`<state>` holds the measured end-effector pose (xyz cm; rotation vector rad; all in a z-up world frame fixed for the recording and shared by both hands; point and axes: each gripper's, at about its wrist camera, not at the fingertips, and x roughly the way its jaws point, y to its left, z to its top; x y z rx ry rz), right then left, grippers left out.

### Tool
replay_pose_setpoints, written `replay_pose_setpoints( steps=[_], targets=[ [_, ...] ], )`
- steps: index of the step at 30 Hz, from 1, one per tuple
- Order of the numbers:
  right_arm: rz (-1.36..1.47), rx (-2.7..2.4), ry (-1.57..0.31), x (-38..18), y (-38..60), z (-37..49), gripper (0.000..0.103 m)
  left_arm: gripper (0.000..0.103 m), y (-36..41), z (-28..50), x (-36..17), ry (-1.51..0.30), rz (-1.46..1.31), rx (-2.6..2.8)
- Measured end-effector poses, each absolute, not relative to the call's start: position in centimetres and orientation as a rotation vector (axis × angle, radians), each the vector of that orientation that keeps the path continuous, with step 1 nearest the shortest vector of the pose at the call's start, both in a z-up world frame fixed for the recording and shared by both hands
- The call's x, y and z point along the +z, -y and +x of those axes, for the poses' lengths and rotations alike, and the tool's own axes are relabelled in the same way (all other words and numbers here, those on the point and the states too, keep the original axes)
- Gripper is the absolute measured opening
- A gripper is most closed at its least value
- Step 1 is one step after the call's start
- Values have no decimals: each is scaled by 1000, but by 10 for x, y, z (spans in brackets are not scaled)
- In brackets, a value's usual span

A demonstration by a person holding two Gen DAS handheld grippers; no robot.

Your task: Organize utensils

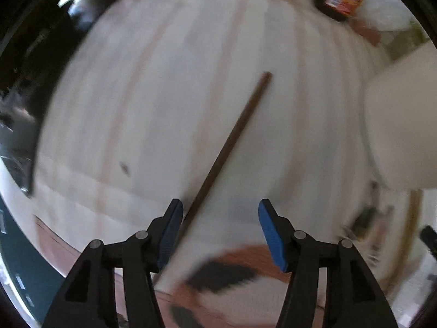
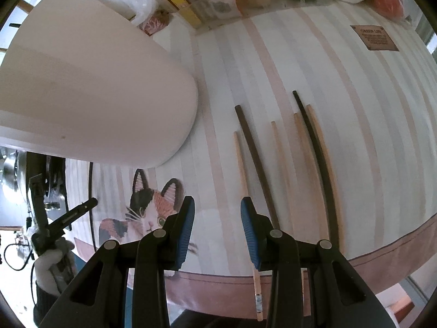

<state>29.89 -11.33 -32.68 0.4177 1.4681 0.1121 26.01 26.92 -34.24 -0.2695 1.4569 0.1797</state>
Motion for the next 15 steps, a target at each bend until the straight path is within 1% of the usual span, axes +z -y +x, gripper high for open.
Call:
replay_pose_setpoints(
  steps=[4,6,8,11,15],
  targets=[
    [419,110,-1467,-326,117,298,37,54,-256,243,-311,-1381,-379,116],
    [415,107,-1472,-327,120,298,37,54,-254,239,-301,-1358,-375,119],
    [399,97,-1480,-332,121,298,37,54,-245,243,-301,-1365,-238,145],
    [392,85,-1503,-343,124,295,37,54,-222,254,-318,-1408,-30,128],
    [337,98,-1528,-353,116,291,37,54,-200,269,-338,-1436,181,88]
  ],
)
